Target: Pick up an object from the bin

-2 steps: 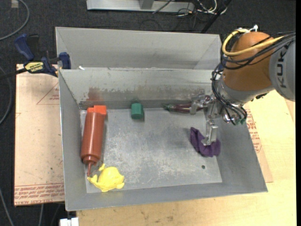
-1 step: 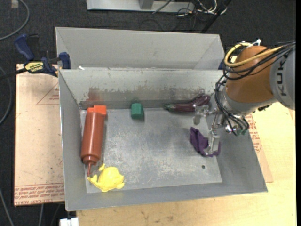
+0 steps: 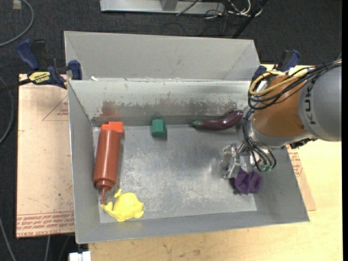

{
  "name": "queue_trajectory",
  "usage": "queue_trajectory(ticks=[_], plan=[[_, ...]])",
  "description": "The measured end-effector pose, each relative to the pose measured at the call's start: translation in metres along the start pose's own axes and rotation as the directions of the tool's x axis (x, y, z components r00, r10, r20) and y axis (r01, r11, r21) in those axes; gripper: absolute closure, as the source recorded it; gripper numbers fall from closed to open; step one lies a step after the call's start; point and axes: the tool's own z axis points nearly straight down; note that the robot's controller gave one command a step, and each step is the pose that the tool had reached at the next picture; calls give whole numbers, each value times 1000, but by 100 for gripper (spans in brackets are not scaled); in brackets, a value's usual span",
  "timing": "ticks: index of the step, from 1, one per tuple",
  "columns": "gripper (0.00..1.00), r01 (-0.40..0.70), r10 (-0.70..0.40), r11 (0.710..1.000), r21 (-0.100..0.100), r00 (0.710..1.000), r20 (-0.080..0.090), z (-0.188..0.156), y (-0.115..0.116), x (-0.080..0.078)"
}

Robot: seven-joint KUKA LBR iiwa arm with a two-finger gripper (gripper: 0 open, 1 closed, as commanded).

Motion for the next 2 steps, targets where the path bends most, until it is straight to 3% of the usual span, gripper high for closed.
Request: queue_trajectory(ticks=[1,2], plan=[[100,1,-1,1000,0,1000,0,0,0,0],[100,38,-38,999,-2,999,-8,-39,0,14]])
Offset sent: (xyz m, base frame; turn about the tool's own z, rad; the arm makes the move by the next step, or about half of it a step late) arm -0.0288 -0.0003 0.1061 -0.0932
